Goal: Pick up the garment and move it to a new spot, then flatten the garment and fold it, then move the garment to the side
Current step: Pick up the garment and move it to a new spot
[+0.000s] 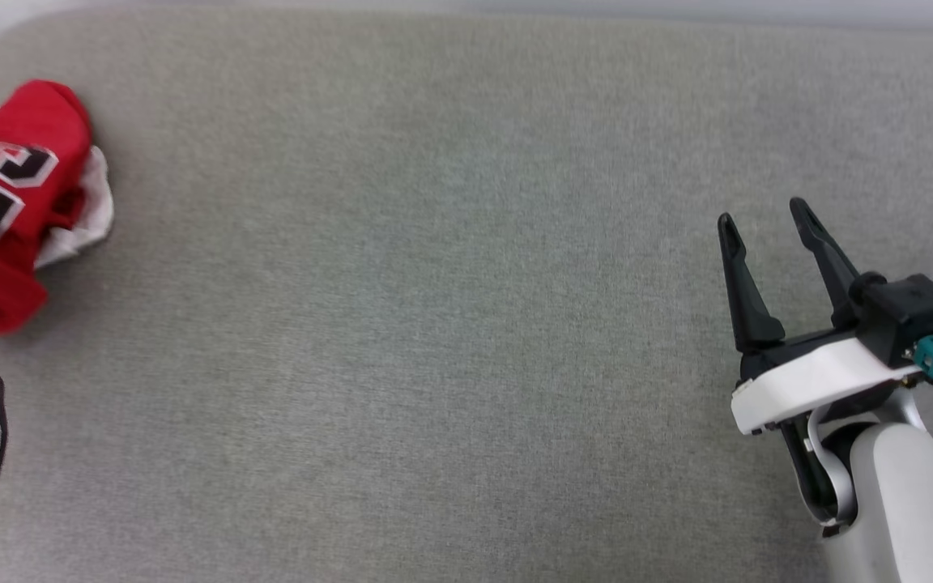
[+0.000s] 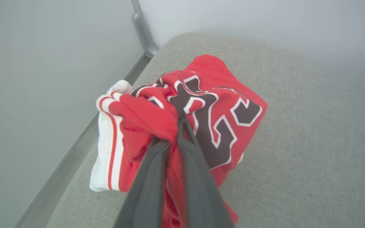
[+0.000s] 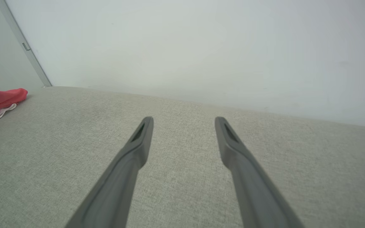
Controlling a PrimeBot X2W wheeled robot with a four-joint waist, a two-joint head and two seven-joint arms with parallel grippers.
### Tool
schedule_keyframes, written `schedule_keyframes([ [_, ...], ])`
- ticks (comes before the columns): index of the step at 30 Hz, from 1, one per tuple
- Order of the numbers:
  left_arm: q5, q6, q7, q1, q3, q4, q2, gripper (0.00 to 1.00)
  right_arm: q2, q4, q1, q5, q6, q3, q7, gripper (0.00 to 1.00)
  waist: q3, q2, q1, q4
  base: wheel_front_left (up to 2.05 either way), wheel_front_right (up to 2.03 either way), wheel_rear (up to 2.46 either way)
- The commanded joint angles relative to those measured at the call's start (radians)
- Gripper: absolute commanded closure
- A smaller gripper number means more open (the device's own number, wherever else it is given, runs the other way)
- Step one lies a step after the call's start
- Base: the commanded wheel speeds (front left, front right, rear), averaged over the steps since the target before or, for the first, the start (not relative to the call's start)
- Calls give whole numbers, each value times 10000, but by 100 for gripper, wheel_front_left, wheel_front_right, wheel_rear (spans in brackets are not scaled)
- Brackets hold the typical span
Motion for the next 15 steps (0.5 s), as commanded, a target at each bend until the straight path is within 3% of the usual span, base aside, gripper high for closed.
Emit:
schedule_keyframes([
  [1, 203, 72, -467, -186, -62, -151, 99, 100, 53, 1, 190, 64, -3, -54, 7, 0, -520, 0, -1, 185, 0, 0, 0],
  [9, 964, -79, -3004, -827, -529, -632, -140, 100, 191, -98, 799, 86, -3, -343, 97, 0, -1707, 0, -1, 195, 0, 0, 0],
  [15, 1321, -132, -4160, -1025, -996, -833, -632, 100, 266, -234, 1349, 85, -3, -575, 274, 0, -2460, 0, -1, -154, 0, 0, 0],
])
